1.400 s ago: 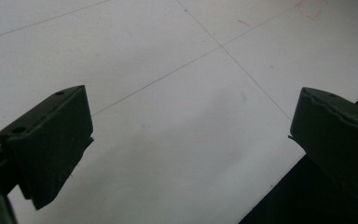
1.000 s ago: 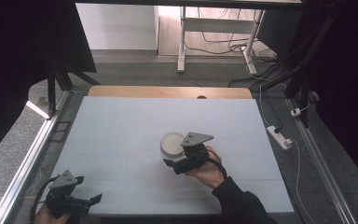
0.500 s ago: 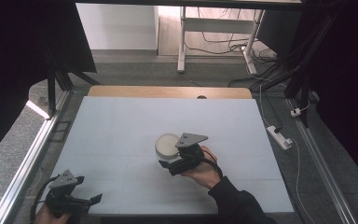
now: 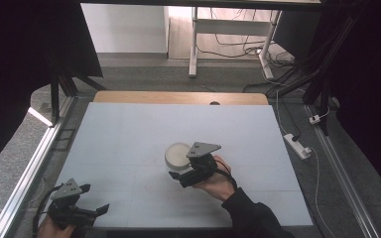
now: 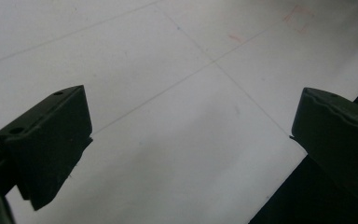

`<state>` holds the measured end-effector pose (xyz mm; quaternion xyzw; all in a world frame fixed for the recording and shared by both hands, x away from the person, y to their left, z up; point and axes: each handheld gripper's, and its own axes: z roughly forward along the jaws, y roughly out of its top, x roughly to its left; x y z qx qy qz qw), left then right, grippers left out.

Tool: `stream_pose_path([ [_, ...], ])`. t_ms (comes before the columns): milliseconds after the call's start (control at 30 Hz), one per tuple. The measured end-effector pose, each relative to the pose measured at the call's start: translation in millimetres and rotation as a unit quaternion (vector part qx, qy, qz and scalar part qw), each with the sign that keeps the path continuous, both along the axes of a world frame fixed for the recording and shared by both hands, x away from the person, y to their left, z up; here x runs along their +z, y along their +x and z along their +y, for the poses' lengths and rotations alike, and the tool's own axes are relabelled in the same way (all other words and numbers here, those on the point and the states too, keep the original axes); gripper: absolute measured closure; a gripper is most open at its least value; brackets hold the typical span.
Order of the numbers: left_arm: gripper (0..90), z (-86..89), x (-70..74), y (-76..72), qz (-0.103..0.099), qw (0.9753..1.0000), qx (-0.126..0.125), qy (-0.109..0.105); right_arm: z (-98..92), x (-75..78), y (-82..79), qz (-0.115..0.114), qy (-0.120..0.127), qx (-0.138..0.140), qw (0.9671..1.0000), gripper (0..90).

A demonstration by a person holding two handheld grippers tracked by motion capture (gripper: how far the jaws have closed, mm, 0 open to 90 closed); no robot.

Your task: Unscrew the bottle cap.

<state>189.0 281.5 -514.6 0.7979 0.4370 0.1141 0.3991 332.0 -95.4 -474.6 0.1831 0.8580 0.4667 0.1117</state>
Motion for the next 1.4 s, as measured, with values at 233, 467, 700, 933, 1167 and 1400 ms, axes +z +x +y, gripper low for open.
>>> stream_pose_path([
  [233, 0.0, -2.7, 3.5, 6.8, -0.019, 0.9994, -0.029, -0.007, -1.0, 0.9, -1.0, 0.0, 0.002, 0.002, 1.0, 6.7],
  [467, 0.0, -12.2, 12.6, 14.6, -0.048, 0.9981, -0.036, -0.012, -0.8, 0.7, -1.3, 0.001, 0.001, 0.004, 1.0, 6.8],
  [700, 0.0, -26.5, 15.5, 28.4, -0.047, 0.9975, -0.05, -0.013, -0.6, -0.1, -1.8, 0.001, 0.0, 0.005, 1.0, 6.7],
  [933, 0.0, -39.3, 28.8, 45.0, -0.065, 0.9953, -0.068, -0.024, -1.7, 0.2, -1.7, 0.0, 0.003, 0.004, 1.0, 6.7],
  [1167, 0.0, -59.3, 38.5, 61.2, -0.078, 0.9927, -0.09, -0.016, -2.1, 0.3, -2.3, -0.002, 0.003, 0.007, 1.0, 6.7],
  [1400, 0.0, -77.6, 51.2, 76.4, -0.093, 0.9873, -0.126, -0.024, -2.1, -0.1, -2.4, -0.002, 0.003, 0.01, 0.9999, 6.7],
])
